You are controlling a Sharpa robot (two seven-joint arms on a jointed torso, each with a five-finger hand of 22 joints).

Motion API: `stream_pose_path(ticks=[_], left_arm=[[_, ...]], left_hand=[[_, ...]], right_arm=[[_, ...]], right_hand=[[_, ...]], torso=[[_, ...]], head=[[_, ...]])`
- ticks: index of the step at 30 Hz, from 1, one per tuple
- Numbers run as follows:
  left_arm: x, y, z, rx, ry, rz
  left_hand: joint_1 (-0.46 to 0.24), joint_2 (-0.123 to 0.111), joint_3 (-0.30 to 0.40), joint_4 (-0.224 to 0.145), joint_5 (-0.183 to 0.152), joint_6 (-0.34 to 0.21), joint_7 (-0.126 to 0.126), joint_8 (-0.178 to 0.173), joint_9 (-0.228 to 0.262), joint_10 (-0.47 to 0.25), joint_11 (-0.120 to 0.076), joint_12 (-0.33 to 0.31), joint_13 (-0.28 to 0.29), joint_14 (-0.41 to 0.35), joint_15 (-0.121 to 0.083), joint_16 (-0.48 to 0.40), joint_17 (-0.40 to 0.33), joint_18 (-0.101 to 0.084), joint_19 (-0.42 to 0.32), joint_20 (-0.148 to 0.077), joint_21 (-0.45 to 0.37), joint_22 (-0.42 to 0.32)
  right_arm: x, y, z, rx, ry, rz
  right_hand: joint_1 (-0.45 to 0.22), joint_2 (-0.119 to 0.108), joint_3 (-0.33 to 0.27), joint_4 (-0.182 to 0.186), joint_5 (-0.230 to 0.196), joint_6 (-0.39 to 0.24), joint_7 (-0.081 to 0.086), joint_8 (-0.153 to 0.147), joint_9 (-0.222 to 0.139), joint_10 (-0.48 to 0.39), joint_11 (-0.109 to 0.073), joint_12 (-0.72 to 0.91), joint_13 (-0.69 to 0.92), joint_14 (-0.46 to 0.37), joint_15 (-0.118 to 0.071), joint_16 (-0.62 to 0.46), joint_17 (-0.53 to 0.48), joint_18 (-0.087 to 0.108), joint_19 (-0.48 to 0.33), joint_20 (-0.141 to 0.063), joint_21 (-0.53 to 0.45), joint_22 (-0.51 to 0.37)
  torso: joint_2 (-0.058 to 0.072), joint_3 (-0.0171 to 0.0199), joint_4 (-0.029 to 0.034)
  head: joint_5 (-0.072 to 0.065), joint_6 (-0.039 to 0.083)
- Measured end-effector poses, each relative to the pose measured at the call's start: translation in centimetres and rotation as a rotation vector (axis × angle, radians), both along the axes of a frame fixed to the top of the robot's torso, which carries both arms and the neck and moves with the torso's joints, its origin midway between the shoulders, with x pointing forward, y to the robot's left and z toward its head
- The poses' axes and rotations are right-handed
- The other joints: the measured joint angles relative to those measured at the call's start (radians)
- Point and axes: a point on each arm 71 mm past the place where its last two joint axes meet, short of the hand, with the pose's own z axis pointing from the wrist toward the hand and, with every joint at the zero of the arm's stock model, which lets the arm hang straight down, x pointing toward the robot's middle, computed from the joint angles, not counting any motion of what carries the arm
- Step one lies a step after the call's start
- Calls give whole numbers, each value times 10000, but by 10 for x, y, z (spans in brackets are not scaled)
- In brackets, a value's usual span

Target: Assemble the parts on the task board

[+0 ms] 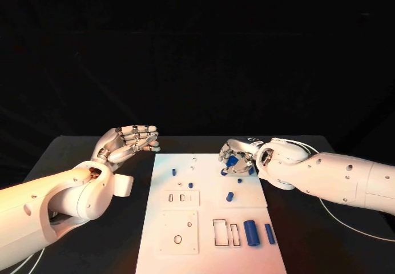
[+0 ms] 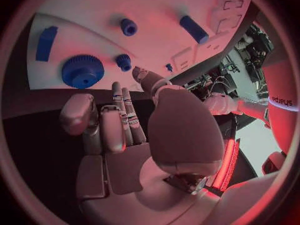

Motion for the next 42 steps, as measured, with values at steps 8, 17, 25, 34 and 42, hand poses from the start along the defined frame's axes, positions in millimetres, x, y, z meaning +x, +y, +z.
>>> stream_pose_path(ticks=[8, 17, 25, 34, 42], left_arm=[[-1, 1, 0, 23, 17, -48], [-1, 1, 0, 44, 50, -66], [0, 2, 0, 62, 82, -62], [0, 2, -1, 77, 123, -73], [0, 3, -1, 84, 159, -95]], left_hand=[[-157, 55, 56, -141, 0, 0, 0, -57, -26, 0, 0, -37, 1, -230, -18, 608, 383, -1, -337, -49, 1164, 767], [-157, 55, 29, -168, 0, 0, 0, -94, -36, -1, 1, -37, 1, -300, -16, 700, 434, -1, -467, -30, 1386, 941], [-196, 94, 29, -168, 0, -1, 0, -132, -36, -1, 1, -37, 1, -338, 22, 700, 450, -1, -483, -44, 1477, 989], [-195, 94, 29, -168, 0, -1, 0, -132, -46, -1, 1, -37, 2, -373, -13, 750, 449, -1, -532, 5, 1477, 1013], [-195, 94, 57, -197, 0, -1, 0, -131, -46, -39, 36, -37, 2, -373, -13, 750, 465, -1, -568, -31, 1555, 1040]], right_arm=[[-2, 0, -7, -448, 211, -68], [-3, -1, -10, -726, 337, -153], [-3, 2, -11, -780, 400, -137], [-3, 3, -12, -780, 419, -152], [-2, 8, -13, -730, 365, -151]], right_hand=[[52, -49, -44, 115, 50, 0, 0, 0, 140, -70, -1, 78, 101, -40, 39, 634, 798, -154, 214, 71, 922, 1285], [120, 18, 112, 271, 207, 0, 0, 0, 253, -45, -23, 233, 188, -40, 39, 822, 859, -154, 320, 107, 1270, 1769], [123, 141, 695, 466, 206, 162, -80, 18, 412, 257, -74, 296, 220, -39, 39, 975, 858, -306, 361, 67, 1506, 2113], [247, 283, 1176, 448, -30, 353, -199, 167, 620, 524, -198, 349, 242, -39, 39, 1054, 857, -306, 393, 34, 1655, 2340], [260, 295, 1288, 449, -109, 413, -189, 246, 681, 598, -198, 348, 242, -39, 39, 1054, 856, -306, 393, 34, 1655, 2360]], torso=[[48, -12, 26], [65, -18, 44], [78, -19, 62], [100, -31, 72], [106, -35, 95]], head=[[-8, -40], [-2, -80], [-27, -87], [-51, -91], [-78, -130]])
